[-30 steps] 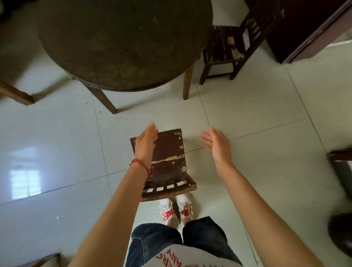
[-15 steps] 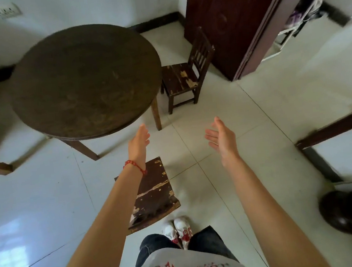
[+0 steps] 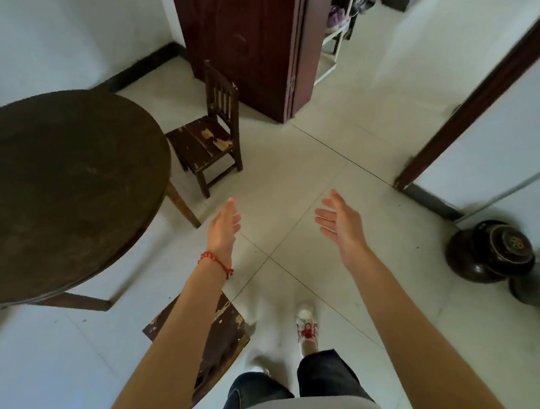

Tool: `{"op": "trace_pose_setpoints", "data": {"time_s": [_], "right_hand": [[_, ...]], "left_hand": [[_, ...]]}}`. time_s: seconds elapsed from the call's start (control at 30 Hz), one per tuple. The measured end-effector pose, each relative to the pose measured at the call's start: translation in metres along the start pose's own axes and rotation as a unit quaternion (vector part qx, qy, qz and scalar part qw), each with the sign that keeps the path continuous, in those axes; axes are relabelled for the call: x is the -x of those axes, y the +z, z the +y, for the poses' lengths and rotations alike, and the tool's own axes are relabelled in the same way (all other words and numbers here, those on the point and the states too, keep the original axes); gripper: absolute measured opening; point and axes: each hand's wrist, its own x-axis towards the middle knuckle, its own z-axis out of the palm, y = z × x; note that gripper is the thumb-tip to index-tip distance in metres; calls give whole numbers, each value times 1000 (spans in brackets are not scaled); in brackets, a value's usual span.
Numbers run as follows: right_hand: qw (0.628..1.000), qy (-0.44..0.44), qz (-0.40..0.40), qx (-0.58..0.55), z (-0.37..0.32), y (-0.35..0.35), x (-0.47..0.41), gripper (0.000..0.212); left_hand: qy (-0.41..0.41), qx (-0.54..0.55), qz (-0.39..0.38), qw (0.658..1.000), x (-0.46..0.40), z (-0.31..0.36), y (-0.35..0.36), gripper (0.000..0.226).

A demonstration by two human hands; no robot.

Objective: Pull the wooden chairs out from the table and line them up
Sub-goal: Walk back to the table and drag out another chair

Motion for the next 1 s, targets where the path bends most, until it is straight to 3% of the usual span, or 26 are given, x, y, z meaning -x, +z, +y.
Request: {"op": "trace_pose_setpoints", "data": {"time_s": [0.47, 0.73, 1.0], "right_hand": [[986, 27, 108, -123, -60, -123, -82, 46], [981, 50, 119, -148, -97, -190, -143, 44], [979, 55, 121, -152, -129, -211, -200, 47]], "left_hand": [[14, -99, -98, 990, -57, 58, 181, 56], [3, -109, -119, 987, -96, 85, 285, 56], [-9, -115, -126, 985, -136, 111, 333, 57]]}}
